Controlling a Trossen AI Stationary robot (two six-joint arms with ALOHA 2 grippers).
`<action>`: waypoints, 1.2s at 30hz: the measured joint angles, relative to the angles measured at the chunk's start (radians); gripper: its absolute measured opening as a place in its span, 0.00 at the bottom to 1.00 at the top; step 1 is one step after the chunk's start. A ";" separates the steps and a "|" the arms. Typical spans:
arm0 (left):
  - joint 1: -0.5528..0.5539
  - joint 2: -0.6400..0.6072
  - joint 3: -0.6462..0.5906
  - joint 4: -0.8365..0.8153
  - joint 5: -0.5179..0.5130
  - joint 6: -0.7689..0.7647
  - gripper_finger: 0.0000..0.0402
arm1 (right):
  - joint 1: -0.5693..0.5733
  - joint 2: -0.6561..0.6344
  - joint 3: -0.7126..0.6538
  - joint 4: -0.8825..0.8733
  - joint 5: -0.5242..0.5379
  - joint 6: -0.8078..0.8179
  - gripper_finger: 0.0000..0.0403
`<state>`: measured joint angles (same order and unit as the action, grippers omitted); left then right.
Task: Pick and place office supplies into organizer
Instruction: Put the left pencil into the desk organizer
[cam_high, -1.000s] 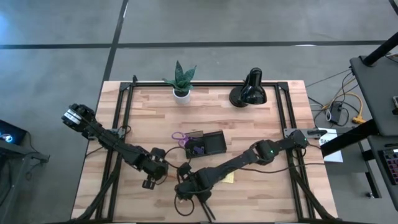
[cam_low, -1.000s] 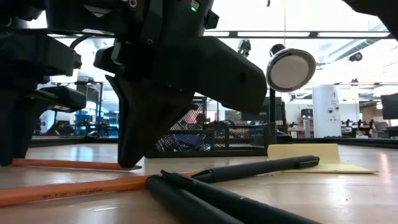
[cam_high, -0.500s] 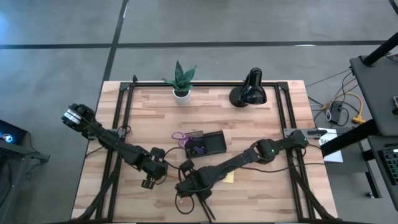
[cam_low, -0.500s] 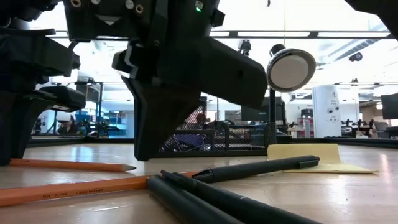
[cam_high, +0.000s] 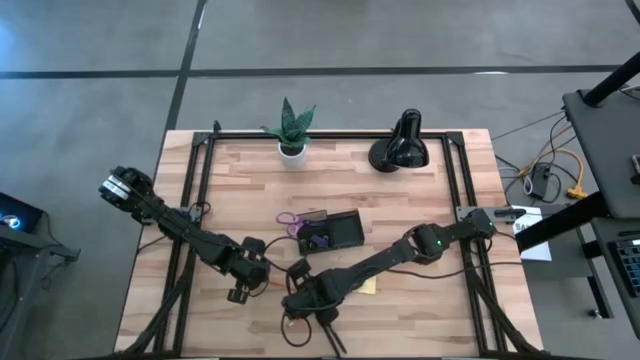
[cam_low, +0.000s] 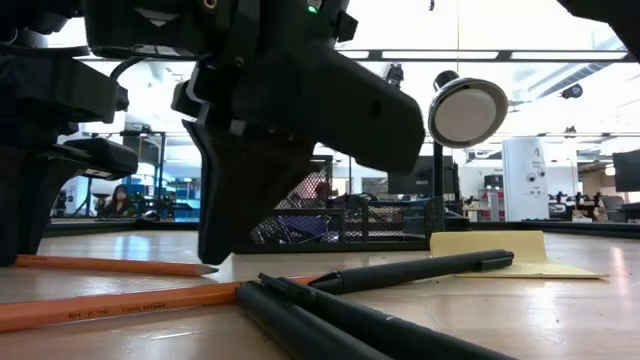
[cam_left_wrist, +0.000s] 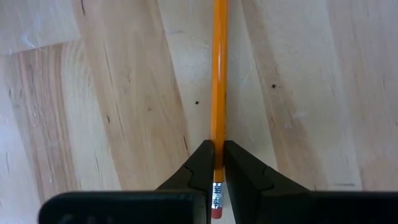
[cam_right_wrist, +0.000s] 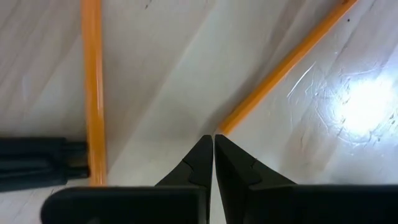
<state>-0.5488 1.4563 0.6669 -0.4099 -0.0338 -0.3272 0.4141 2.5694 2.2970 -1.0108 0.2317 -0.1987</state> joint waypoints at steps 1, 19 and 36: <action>0.000 0.000 0.000 0.000 0.000 0.003 0.04 | 0.000 0.000 0.000 0.007 0.000 -0.003 0.02; -0.001 -0.024 0.018 -0.007 -0.026 0.003 0.04 | 0.000 -0.002 -0.027 0.038 -0.005 -0.017 0.02; 0.000 -0.159 0.059 -0.114 -0.111 -0.007 0.29 | -0.003 -0.002 -0.050 0.109 -0.001 -0.014 0.02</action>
<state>-0.5491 1.2973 0.7261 -0.5242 -0.1448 -0.3340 0.4110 2.5679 2.2468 -0.9020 0.2306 -0.2123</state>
